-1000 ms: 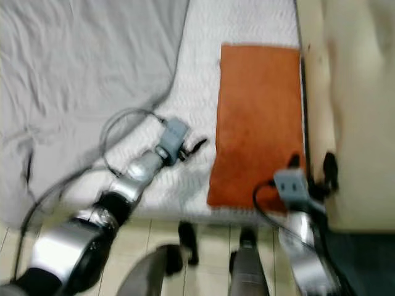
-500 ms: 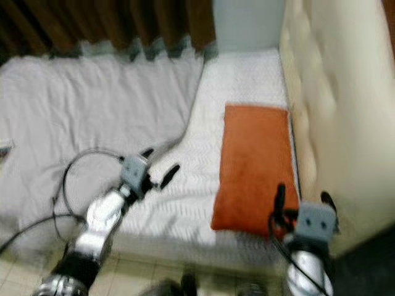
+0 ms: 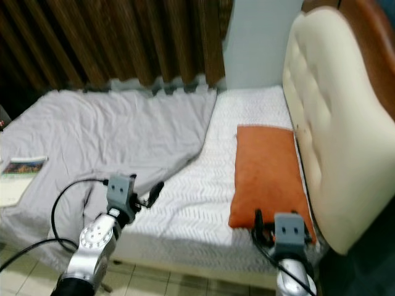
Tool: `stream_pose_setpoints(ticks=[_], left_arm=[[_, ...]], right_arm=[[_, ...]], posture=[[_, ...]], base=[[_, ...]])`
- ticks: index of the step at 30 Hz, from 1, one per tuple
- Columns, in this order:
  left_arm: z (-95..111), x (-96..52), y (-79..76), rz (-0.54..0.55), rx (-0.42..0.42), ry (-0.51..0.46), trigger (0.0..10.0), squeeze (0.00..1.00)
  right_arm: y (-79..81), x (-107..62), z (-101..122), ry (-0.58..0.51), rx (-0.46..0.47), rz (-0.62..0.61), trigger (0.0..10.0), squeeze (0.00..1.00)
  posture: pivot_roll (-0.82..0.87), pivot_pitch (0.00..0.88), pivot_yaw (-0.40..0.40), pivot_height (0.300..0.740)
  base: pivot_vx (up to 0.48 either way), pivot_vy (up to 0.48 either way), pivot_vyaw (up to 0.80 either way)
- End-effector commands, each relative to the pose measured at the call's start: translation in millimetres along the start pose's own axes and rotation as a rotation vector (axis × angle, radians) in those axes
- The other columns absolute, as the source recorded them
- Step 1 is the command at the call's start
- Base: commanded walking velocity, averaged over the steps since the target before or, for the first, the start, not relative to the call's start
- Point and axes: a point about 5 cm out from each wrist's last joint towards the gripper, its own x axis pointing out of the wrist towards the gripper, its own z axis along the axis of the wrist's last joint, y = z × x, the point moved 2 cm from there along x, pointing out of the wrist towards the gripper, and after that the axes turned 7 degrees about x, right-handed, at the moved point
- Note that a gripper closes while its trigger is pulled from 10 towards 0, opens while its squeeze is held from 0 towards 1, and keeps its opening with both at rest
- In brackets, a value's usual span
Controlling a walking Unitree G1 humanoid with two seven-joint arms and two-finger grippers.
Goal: Clean up the room
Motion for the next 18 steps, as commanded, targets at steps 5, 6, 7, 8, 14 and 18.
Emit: stream_pose_setpoints(ticks=[5, 6, 7, 8, 14, 18], left_arm=[[-11, -4.3, 1.6, 0.037, -0.054, 0.034, 10.0, 0.0], [-11, -4.6, 0.3, 0.034, -0.058, 0.032, 10.0, 0.0], [-11, -6.1, -1.1, 0.031, -0.047, 0.028, 10.0, 0.0], [-12, -7.7, -1.6, 0.031, -0.044, 0.028, 10.0, 0.0], [-11, -11.1, 3.5, 0.063, -0.08, 0.027, 10.0, 0.0], [-7, -10.9, 2.9, 0.055, -0.087, 0.014, 10.0, 0.0]], right_arm=[[9.5, 3.2, -8, 0.031, -0.07, 0.08, 10.0, 0.0], [10.2, 4.1, -8, 0.032, -0.078, 0.091, 10.0, 0.0], [10.1, 6.7, -8, 0.032, -0.086, 0.098, 10.0, 0.0], [9.2, 10.0, -7, 0.03, -0.094, 0.098, 10.0, 0.0], [7.2, 23.2, -3, 0.004, -0.102, 0.075, 10.0, 0.0], [11.6, 25.8, -3, -0.004, -0.094, 0.088, 10.0, 0.0]], posture=[[-0.13, 0.002, 0.059, 0.74], [-0.12, 0.0, 0.048, 0.74], [-0.12, 0.0, 0.046, 0.74], [-0.11, 0.0, 0.046, 0.74], [-0.09, 0.0, 0.056, 0.74], [-0.08, 0.0, 0.061, 0.74]], base=[[-0.25, 0.415, 0.0], [-0.247, 0.416, 0.0], [0.0, 0.424, 0.0], [0.0, 0.428, 0.0], [0.0, 0.428, -0.27], [0.0, 0.431, -0.6]])
